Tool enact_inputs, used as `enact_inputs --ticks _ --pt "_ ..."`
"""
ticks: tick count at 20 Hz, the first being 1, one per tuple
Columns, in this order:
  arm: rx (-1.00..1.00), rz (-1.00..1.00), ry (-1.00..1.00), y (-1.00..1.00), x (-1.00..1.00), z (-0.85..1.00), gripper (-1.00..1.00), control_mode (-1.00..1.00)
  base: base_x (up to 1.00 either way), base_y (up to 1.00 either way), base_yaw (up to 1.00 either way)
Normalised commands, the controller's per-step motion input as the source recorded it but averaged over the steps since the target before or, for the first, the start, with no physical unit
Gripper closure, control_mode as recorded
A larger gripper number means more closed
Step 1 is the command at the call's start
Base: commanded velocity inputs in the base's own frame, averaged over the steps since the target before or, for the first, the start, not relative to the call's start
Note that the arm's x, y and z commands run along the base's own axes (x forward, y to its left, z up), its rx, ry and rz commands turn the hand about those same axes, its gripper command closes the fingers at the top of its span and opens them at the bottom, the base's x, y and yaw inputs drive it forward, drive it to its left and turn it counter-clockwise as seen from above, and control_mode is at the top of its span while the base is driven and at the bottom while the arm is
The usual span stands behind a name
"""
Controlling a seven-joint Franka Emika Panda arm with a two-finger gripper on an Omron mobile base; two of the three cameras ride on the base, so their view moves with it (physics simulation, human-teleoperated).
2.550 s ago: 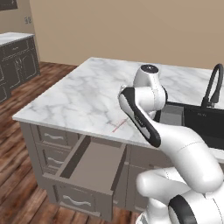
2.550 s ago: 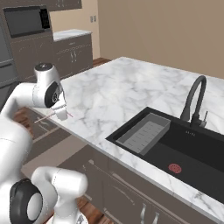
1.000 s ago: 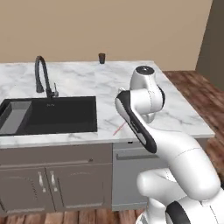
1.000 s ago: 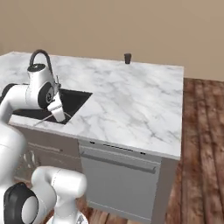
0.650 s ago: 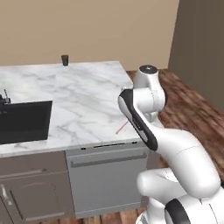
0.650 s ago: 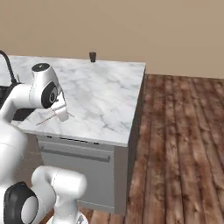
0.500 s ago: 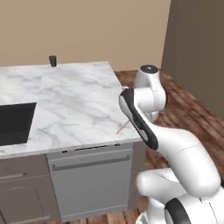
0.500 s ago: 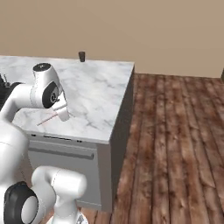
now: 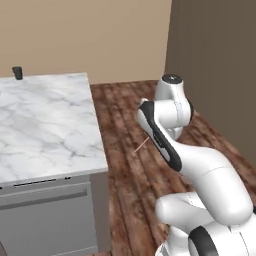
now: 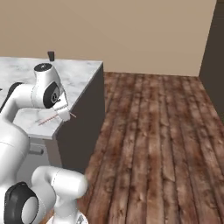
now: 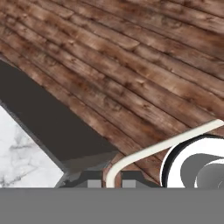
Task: Take a straw from the drawer in front and place it inside the glass cup on the dining counter.
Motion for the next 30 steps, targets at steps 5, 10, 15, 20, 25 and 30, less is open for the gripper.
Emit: enact_inputs --ticks 5,10,15,20,25,30 --pt "0.00 0.00 0.00 0.00 0.00 0.00 1.00 1.00 0.94 -0.98 -0.01" --pt "0.00 0.00 0.00 0.00 0.00 0.00 1.00 1.00 1.00 -0.88 0.00" --pt "0.00 0.00 0.00 0.00 0.00 0.00 1.00 1.00 1.00 -0.65 0.00" --pt "0.00 0.00 0.00 0.00 0.00 0.00 1.00 1.00 1.00 -0.38 0.04" --pt "0.00 0.00 0.00 0.00 0.00 0.00 1.00 1.00 1.00 -0.19 0.22" --pt "0.00 0.00 0.00 0.00 0.00 0.00 1.00 1.00 1.00 -0.26 0.35"
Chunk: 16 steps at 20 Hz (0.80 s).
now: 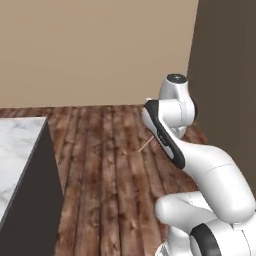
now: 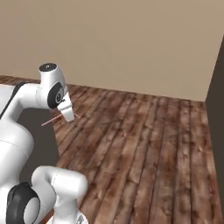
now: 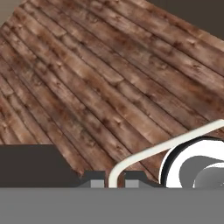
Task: Take a straw from the drawer in front and place it inside the glass cup on the dining counter.
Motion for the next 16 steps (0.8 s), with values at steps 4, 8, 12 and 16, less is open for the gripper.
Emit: enact_inputs --ticks 4,8,12,16 --pt "0.00 0.00 0.00 0.00 0.00 0.00 1.00 1.00 1.00 -0.44 0.34" --pt "0.00 0.00 0.00 0.00 0.00 0.00 1.00 1.00 1.00 -0.51 0.31" --pt "0.00 0.00 0.00 0.00 0.00 0.00 1.00 1.00 1.00 -0.54 0.35" --pt "0.00 0.00 0.00 0.00 0.00 0.00 1.00 1.00 1.00 -0.53 0.38"
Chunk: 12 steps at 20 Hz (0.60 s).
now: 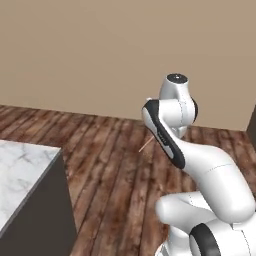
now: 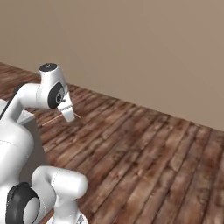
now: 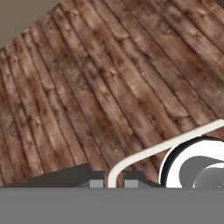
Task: Take a straw from the drawer in front and place it inside the glass cup on the dining counter.
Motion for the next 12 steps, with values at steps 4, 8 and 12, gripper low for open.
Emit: enact_inputs --ticks 4,8,12 --pt "0.00 0.00 0.00 0.00 0.00 0.00 1.00 1.00 1.00 -0.53 0.40" --pt "0.00 0.00 0.00 0.00 0.00 0.00 1.00 1.00 1.00 -0.53 0.43" --pt "0.00 0.00 0.00 0.00 0.00 0.00 1.00 1.00 1.00 -0.49 0.45"
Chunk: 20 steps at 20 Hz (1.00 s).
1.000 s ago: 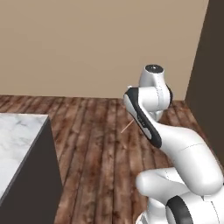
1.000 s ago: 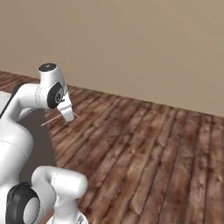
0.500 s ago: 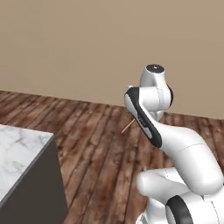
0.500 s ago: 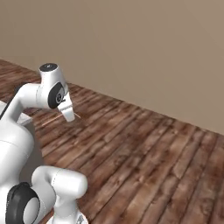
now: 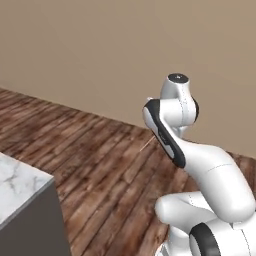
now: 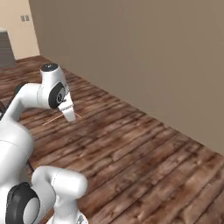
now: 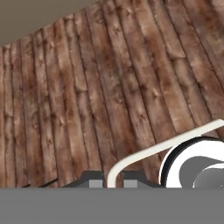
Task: Take a straw from the drawer in front and place it inside the glass cup on the dining counter.
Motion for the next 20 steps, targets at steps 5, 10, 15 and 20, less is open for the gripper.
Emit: enact_inputs --ticks 5,10,15,20 --pt "0.00 0.00 0.00 0.00 0.00 0.00 1.00 1.00 1.00 -0.46 0.48" --pt "0.00 0.00 0.00 0.00 0.00 0.00 1.00 1.00 1.00 -0.48 0.49" --pt "0.00 0.00 0.00 0.00 0.00 0.00 1.00 1.00 1.00 -0.47 0.51" --pt "0.00 0.00 0.00 0.00 0.00 0.00 1.00 1.00 1.00 -0.45 0.53"
